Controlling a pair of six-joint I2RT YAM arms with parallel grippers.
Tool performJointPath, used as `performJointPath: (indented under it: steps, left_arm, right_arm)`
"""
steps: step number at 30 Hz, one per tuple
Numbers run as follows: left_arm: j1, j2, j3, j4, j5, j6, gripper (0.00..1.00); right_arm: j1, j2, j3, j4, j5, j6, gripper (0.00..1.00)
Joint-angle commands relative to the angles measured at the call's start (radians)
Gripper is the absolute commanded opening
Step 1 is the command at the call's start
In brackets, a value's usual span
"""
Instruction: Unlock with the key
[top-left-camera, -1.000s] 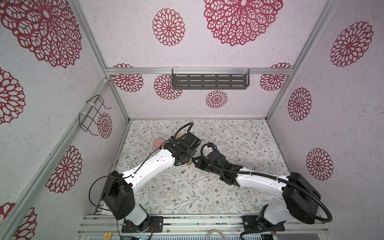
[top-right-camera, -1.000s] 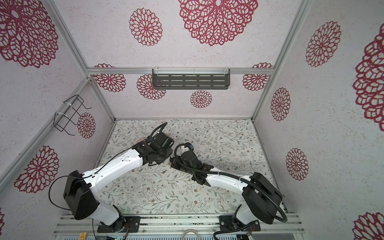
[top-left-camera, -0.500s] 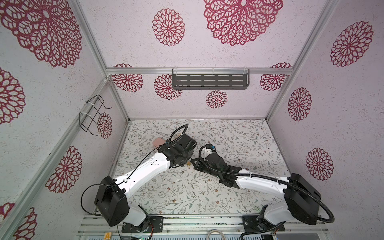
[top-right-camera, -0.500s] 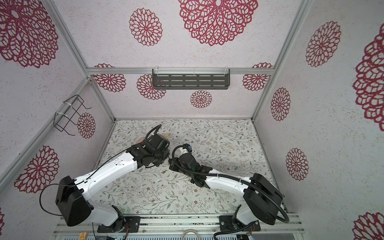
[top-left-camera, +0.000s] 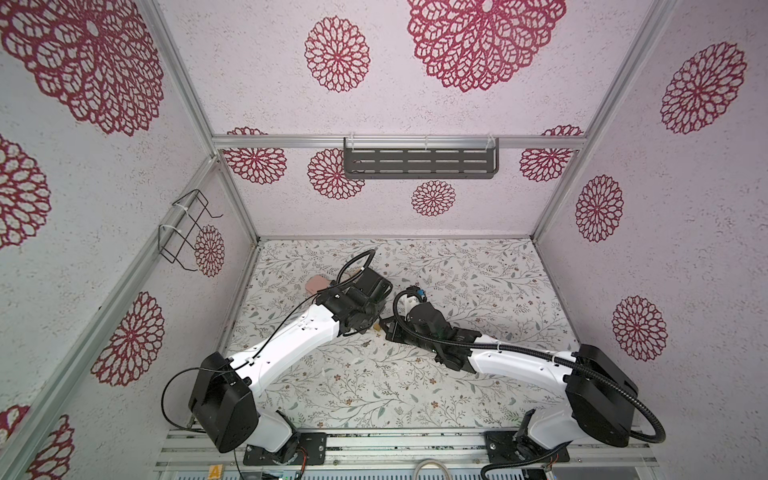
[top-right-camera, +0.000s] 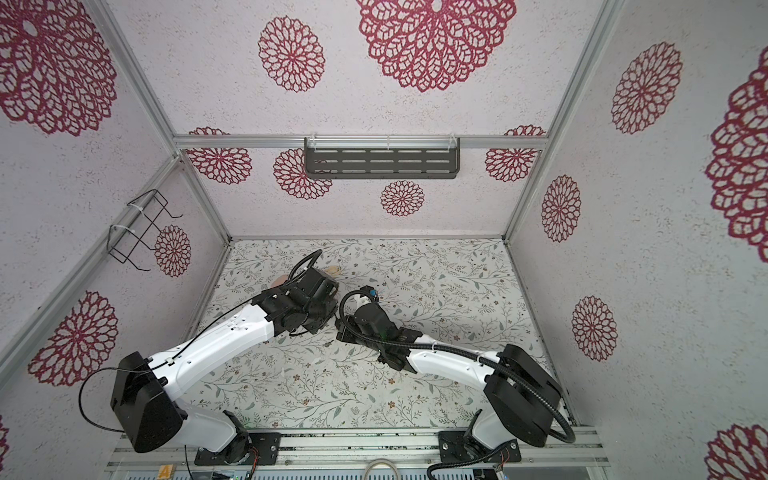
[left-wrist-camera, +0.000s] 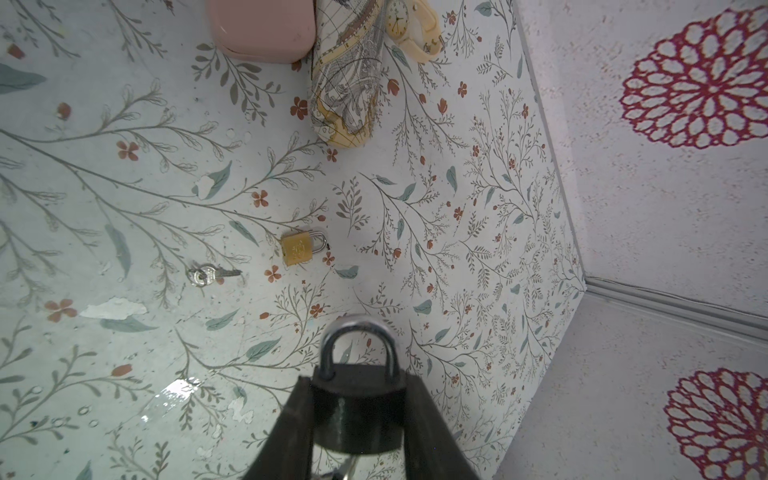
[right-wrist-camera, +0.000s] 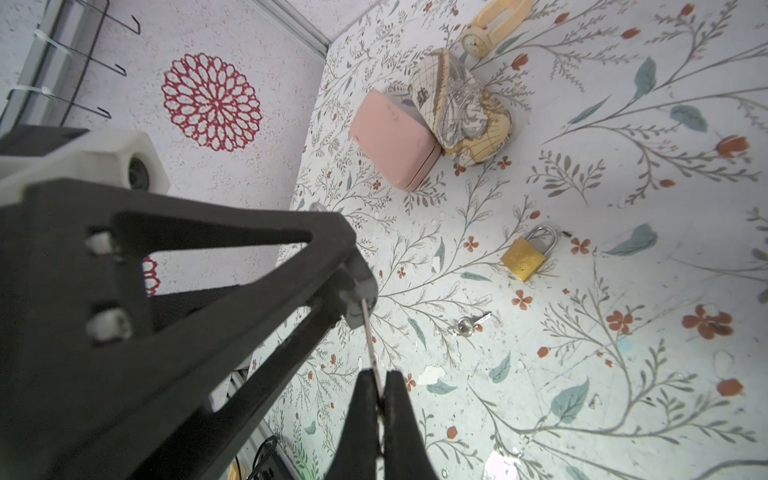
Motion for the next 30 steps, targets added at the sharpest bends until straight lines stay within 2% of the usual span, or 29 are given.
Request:
performJointPath:
  steps: [1,4,7,9,13,18,22,30]
  left_arm:
    - [-0.036,-0.039,0.025,-0.009,0.125,0.018,0.0]
    - [-0.045,-0.03,0.012,0.039,0.203,0.018,0.0]
    - [-0.062,-0.014,0.045,-0.009,0.21,0.047,0.0]
    - [-0.068,-0.002,0.058,-0.021,0.232,0.06,0.0]
    - [-0.081,0.019,0.089,-0.108,0.188,0.102,0.0]
    - [-0.093,0.023,0.066,-0.101,0.164,0.11,0.0]
    - [-0.094,0.029,0.066,-0.138,0.119,0.141,0.0]
    - [-0.091,0.041,0.095,-0.222,-0.013,0.254,0.0]
  right_arm:
    - [-0.014,0.005,0.064,0.032,0.014,-0.072,0.0]
    - [-0.015,0.007,0.121,-0.022,0.087,-0.166,0.0]
    - [-0.016,-0.001,0.143,-0.031,0.162,-0.233,0.0]
    - [-0.017,-0.008,0.149,-0.002,0.174,-0.257,0.0]
    - [-0.06,-0.021,0.134,0.163,0.005,-0.114,0.0]
    - [-0.082,-0.046,0.112,0.247,-0.008,0.011,0.0]
    - [-0.09,-0.064,0.132,0.097,0.082,-0.04,0.0]
    - [-0.112,-0.098,0.056,0.133,-0.025,-0.054,0.0]
